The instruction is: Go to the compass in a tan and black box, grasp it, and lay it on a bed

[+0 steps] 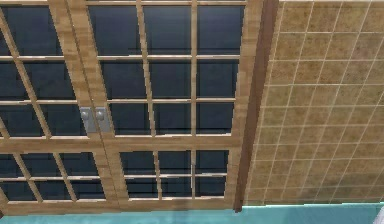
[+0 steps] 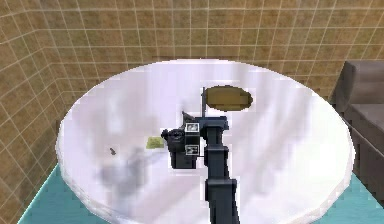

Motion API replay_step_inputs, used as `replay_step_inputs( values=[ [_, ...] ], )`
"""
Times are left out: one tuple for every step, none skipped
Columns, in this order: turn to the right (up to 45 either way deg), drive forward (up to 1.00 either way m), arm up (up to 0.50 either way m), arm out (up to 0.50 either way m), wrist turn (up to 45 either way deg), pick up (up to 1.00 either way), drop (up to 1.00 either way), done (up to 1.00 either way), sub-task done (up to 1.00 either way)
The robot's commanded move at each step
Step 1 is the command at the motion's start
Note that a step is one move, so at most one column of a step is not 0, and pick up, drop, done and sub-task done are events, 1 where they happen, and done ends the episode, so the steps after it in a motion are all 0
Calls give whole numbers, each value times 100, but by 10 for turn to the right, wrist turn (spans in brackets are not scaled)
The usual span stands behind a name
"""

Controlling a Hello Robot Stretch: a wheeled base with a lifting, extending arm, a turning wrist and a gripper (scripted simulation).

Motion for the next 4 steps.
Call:
replay_step_inputs(
  values=[
    [0, 0, 16, 0, 0, 0, 0, 0, 0],
    [0, 0, 0, 0, -450, 0, 0, 0, 0],
    [0, 0, 0, 0, -450, 0, 0, 0, 0],
    [0, 0, 0, 0, -360, 0, 0, 0, 0]
  ],
)
